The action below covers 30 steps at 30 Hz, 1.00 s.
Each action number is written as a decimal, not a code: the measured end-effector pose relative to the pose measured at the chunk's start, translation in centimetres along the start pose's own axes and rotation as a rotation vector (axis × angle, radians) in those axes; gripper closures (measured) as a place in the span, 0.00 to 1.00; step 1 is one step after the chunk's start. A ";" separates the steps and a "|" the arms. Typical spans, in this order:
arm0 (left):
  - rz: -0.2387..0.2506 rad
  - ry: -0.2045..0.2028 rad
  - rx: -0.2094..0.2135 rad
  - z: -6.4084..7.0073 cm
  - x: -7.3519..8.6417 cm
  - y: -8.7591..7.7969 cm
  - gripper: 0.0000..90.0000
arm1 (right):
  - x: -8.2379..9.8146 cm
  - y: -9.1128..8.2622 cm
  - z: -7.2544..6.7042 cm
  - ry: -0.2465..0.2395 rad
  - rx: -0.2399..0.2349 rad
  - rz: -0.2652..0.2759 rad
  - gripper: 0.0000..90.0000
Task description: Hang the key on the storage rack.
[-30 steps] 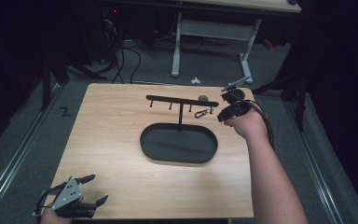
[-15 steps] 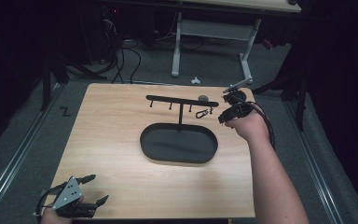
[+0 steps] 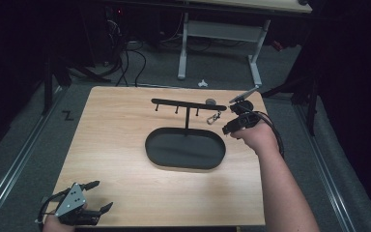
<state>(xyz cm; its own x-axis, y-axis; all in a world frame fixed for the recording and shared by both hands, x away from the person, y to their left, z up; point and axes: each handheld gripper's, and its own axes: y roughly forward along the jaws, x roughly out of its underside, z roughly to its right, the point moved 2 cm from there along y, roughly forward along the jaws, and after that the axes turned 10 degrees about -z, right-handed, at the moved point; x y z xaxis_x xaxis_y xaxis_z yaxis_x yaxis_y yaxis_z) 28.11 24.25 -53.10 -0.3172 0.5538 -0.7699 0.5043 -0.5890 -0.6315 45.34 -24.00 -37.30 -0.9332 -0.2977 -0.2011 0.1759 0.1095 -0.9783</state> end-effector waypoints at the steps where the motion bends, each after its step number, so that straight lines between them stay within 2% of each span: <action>1: 0.000 0.000 0.000 0.0 0.0 0.0 0.17 | 0.1 0.2 0.0 0.004 -0.011 0.008 0.54; 2: -0.001 -0.001 0.002 0.0 0.0 0.0 0.17 | 0.3 0.5 0.1 0.004 -0.020 0.013 0.51; 3: -0.002 0.000 0.003 0.0 0.0 0.1 0.17 | 0.5 0.8 0.1 0.009 -0.018 0.010 0.47; 9: -0.005 0.001 0.003 0.0 -0.1 0.2 0.17 | 1.7 2.5 0.4 0.021 0.000 0.015 0.38; 10: -0.001 -0.002 0.002 0.1 -0.1 0.2 0.17 | 2.2 3.2 0.5 0.026 0.003 0.026 0.34; 15: -0.003 -0.004 0.001 0.0 0.0 0.3 0.17 | 3.6 4.4 0.5 0.011 0.027 0.046 0.30; 16: -0.003 -0.004 0.002 0.0 0.0 0.3 0.17 | 4.4 5.1 0.5 0.007 0.000 0.069 0.30; 18: -0.006 -0.001 0.001 0.0 -0.1 0.3 0.17 | 4.8 5.5 0.5 -0.002 0.001 0.083 0.30; 22: -0.007 0.007 0.005 0.1 -0.1 0.4 0.17 | 6.7 7.0 0.9 -0.002 -0.014 0.153 0.28; 24: -0.007 0.004 0.005 0.1 -0.2 0.5 0.17 | 7.9 7.8 1.0 -0.008 -0.012 0.195 0.27; 25: -0.004 0.003 0.001 0.1 -0.2 0.5 0.17 | 7.9 7.8 1.0 -0.008 -0.012 0.195 0.27; 28: -0.001 0.006 0.000 0.0 -0.3 0.6 0.17 | 9.2 8.7 0.9 -0.010 -0.021 0.249 0.27; 30: 0.001 0.005 -0.003 -0.1 -0.4 0.6 0.17 | 10.0 9.2 0.7 -0.023 -0.004 0.293 0.27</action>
<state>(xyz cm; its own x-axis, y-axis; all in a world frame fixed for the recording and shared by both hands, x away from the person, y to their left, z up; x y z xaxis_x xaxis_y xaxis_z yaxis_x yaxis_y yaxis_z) 28.63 23.66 -53.16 -0.3126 0.5560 -0.7702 0.5074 -0.5877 -0.6302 37.81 -26.60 -48.40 -0.8354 -0.2740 -0.4764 0.4359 0.1975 -0.8780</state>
